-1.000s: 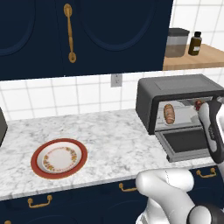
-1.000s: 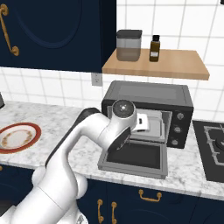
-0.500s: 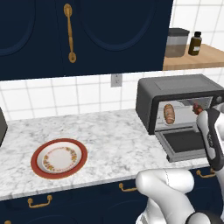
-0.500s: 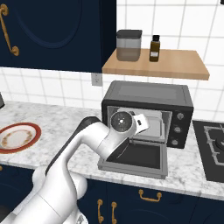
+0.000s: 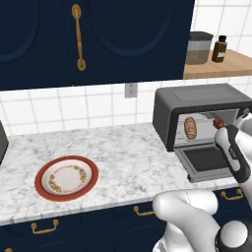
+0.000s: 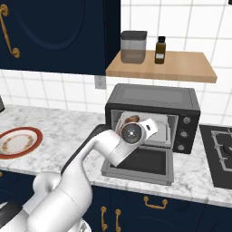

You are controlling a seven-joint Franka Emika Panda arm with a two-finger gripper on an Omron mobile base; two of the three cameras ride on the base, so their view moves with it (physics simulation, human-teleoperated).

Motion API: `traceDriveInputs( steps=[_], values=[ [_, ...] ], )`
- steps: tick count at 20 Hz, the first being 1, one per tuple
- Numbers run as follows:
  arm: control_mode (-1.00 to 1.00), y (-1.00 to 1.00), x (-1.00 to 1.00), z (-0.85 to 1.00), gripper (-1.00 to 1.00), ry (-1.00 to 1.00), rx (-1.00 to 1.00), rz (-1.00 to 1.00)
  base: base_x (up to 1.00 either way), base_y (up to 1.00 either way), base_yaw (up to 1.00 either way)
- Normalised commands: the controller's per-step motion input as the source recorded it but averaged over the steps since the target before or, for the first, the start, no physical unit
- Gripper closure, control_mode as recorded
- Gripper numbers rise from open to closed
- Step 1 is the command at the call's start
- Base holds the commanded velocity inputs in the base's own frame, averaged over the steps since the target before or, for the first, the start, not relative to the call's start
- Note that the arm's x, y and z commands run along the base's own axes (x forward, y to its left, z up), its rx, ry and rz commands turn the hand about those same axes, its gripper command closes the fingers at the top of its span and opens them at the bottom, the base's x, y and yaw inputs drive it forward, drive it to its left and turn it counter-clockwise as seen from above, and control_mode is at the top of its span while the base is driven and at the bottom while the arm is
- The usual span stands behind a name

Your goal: Pick up the kebab skewer and baguette bread, and place them inside the toaster oven. Close the toaster oven door and start by setting the timer.

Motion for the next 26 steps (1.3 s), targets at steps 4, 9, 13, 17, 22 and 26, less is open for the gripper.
traceDriveInputs(
  steps=[4, 9, 13, 17, 22, 26],
  values=[
    [-1.0, -0.21, 0.21, 0.0, 1.0, 0.0, -0.01, 0.15, 0.0, 0.0, 0.0],
    [-1.0, -0.05, 0.11, -0.1, 1.0, 0.0, 0.0, 0.1, 0.0, 0.0, 0.0],
    [-1.0, 0.0, 0.31, -0.04, 1.0, 0.0, 0.01, 0.0, 0.0, 0.0, 0.0],
    [-1.0, 0.0, 0.22, 0.0, 1.0, 0.0, 0.04, 0.0, 0.0, 0.0, 0.0],
    [-1.0, -0.13, 0.05, -0.09, 1.0, -0.07, 0.05, 0.0, 0.0, 0.0, 0.0],
    [-1.0, -0.05, 0.0, -0.16, 1.0, -0.08, 0.06, 0.0, 0.0, 0.0, 0.0]
  ],
)
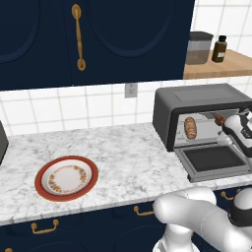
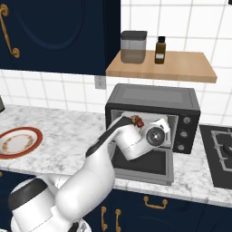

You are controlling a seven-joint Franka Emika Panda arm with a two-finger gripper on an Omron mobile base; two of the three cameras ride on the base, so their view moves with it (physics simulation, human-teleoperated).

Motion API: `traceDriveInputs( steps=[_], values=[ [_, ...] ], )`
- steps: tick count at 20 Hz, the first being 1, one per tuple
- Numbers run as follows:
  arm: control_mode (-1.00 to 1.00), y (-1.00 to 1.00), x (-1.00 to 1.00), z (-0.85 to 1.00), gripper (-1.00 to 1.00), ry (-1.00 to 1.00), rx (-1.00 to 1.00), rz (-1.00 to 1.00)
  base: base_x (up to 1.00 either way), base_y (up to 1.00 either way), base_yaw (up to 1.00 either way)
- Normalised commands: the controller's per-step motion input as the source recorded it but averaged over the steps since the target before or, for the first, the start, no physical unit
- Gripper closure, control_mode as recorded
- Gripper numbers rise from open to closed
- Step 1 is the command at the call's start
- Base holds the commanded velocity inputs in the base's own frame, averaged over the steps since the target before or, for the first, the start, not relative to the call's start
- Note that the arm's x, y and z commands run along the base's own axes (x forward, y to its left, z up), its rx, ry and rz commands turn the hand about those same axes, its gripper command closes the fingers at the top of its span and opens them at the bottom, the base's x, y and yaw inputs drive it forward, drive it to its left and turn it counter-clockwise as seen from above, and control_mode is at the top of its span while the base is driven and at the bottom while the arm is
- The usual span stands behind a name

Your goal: Pick up the kebab skewer and baguette bread, and place them inside the toaster oven. Close the toaster oven door and start by setting the timer.

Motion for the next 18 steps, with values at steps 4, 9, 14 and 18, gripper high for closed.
traceDriveInputs(
  steps=[4, 9, 14, 18],
  values=[
    [-1.0, 0.0, 0.01, -0.05, 1.0, -0.04, 0.04, 0.0, 0.0, 0.0, 0.0],
    [-1.0, 0.0, 0.18, -0.01, 1.0, 0.0, 0.0, 0.0, 0.0, 0.0, 0.0],
    [-1.0, 0.0, 0.29, -0.09, 1.0, 0.0, 0.0, 0.0, 0.0, 0.0, 0.0],
    [-1.0, 0.0, 0.21, -0.18, 1.0, 0.0, 0.0, 0.0, 0.0, 0.0, 0.0]
  ],
)
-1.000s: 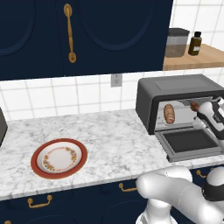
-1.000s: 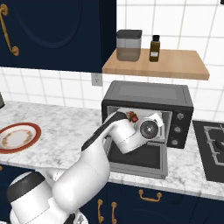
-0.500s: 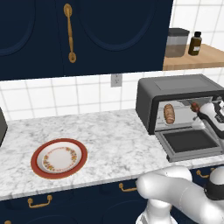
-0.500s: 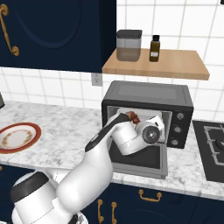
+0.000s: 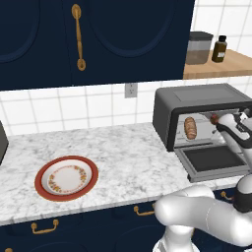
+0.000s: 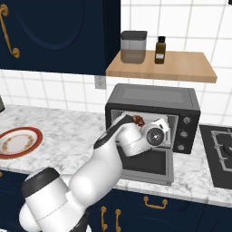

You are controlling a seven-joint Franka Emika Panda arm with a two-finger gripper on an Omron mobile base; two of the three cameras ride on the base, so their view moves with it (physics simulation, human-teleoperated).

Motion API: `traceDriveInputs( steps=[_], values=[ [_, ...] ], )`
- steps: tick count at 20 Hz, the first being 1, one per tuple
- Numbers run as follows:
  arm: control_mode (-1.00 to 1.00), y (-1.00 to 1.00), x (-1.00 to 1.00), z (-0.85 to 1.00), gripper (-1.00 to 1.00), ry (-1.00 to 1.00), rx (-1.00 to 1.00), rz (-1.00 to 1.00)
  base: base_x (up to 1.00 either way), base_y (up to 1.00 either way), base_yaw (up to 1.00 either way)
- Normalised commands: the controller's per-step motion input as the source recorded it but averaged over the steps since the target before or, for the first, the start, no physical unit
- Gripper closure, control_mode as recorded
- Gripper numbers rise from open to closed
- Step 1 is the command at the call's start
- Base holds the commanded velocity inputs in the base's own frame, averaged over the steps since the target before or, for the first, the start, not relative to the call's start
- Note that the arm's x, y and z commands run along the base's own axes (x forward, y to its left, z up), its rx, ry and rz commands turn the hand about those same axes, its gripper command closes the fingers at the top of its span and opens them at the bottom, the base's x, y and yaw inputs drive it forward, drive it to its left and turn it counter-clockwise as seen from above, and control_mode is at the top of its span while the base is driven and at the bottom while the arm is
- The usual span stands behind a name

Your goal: Pick up the kebab skewer and baguette bread, and place them inside the toaster oven. Close the toaster oven door and start by setting the timer.

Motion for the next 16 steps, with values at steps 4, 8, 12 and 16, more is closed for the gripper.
traceDriveInputs(
  steps=[4, 8, 12, 16],
  values=[
    [-1.0, -0.02, 0.24, -0.09, 1.0, 0.0, 0.0, 0.0, 0.0, 0.0, 0.0],
    [-1.0, -0.02, 0.19, -0.01, 1.0, 0.0, 0.0, 0.0, 0.0, 0.0, 0.0],
    [-1.0, -0.08, 0.01, -0.16, 1.0, 0.0, 0.0, 0.0, 0.0, 0.0, 0.0],
    [-1.0, -0.16, 0.01, -0.24, 1.0, 0.0, 0.0, 0.0, 0.0, 0.0, 0.0]
  ],
)
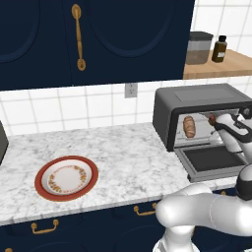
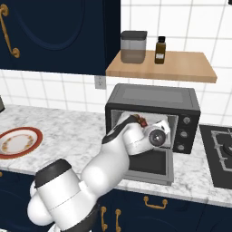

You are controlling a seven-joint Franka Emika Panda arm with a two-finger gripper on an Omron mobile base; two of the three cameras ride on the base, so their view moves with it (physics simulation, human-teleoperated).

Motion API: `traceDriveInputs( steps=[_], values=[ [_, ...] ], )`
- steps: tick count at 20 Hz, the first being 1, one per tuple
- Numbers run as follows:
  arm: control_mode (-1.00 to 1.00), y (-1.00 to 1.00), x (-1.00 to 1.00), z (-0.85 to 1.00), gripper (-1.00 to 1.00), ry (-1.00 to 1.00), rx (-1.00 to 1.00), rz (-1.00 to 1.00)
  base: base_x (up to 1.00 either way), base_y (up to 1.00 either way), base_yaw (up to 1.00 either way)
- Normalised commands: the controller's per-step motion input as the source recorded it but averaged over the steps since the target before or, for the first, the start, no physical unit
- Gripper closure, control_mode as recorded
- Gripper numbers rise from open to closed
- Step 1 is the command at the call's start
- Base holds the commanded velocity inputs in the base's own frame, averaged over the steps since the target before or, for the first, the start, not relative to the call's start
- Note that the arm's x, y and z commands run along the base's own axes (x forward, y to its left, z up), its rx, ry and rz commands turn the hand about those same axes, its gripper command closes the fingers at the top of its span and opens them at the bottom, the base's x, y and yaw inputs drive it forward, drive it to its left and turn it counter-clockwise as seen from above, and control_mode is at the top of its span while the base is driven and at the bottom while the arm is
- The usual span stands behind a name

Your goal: Pick up the kebab skewer and baguette bread, and place them inside the toaster oven. Close the toaster oven door and start by setting the timer.

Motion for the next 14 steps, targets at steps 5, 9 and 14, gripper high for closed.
traceDriveInputs(
  steps=[5, 9, 14],
  values=[
    [-1.0, -0.08, 0.0, -0.1, 1.0, 0.0, 0.0, 0.0, 0.0, 0.0, 0.0],
    [-1.0, 0.0, 0.0, 0.2, 1.0, -0.04, 0.0, 0.0, 0.0, 0.0, 0.0],
    [-1.0, 0.0, 0.0, 0.14, 1.0, 0.0, 0.0, 0.0, 0.0, 0.0, 0.0]
  ],
)
